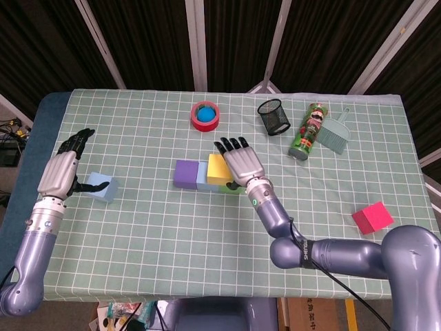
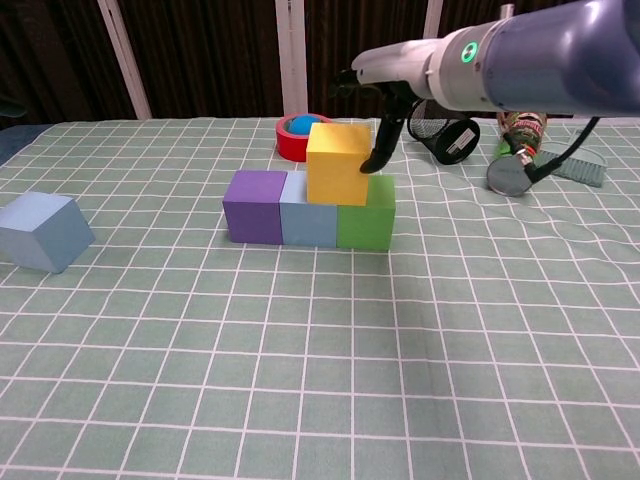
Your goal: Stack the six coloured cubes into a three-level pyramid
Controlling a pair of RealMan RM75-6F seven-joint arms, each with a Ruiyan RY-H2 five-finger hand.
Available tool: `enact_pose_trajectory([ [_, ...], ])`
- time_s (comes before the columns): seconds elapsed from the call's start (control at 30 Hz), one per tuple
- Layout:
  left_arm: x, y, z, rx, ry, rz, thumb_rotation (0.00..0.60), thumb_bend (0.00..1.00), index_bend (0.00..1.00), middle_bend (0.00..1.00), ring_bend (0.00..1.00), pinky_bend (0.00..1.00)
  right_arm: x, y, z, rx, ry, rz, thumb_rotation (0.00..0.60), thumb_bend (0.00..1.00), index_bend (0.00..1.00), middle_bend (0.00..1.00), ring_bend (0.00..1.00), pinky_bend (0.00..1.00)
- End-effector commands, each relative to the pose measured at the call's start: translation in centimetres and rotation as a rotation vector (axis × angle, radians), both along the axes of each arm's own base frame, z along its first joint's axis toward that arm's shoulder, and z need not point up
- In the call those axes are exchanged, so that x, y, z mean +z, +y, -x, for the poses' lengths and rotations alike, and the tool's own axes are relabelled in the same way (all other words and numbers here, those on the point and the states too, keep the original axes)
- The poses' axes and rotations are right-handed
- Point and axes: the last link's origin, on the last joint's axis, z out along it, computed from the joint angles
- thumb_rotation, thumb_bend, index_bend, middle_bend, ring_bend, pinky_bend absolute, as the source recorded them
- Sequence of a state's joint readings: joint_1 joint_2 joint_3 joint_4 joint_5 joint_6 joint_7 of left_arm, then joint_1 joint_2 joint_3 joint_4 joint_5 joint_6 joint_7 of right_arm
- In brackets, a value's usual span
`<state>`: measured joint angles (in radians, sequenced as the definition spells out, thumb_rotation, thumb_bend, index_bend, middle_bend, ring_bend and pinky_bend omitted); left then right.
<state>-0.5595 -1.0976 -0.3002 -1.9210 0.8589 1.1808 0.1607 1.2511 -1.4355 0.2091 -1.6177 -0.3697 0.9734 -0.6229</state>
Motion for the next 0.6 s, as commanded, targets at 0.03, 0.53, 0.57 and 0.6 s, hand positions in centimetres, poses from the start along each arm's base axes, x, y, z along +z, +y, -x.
enact_pose_trajectory([
  [0.03, 0.0, -0.1, -0.1, -0.004, 0.000, 0.000, 0.600, 0.10, 0.00, 0.02, 0.00, 0.00, 2.5, 1.2, 2.7, -0.017, 0.016, 0.060, 0.600, 0.24, 0.00, 0.00, 0.00, 0.00],
  [0.53, -0.6, -0.8, -0.9, -0.047, 0.023, -0.001, 0.600, 0.10, 0.00, 0.02, 0.00, 0.00, 12.2, 9.2, 17.5, -0.240, -0.029, 0.309, 0.600, 0.24, 0.00, 0.00, 0.00, 0.00],
  [0.57, -0.7, -0.9, -1.0, -0.050, 0.026, 0.000, 0.600, 0.10, 0.00, 0.02, 0.00, 0.00, 12.8, 9.8, 18.5, -0.256, -0.028, 0.323, 0.600, 0.24, 0.00, 0.00, 0.00, 0.00],
  [0.6, -0.8, -0.9, -1.0, -0.052, 0.029, 0.002, 0.600, 0.10, 0.00, 0.02, 0.00, 0.00, 13.1, 10.2, 19.1, -0.265, -0.029, 0.332, 0.600, 0.24, 0.00, 0.00, 0.00, 0.00],
])
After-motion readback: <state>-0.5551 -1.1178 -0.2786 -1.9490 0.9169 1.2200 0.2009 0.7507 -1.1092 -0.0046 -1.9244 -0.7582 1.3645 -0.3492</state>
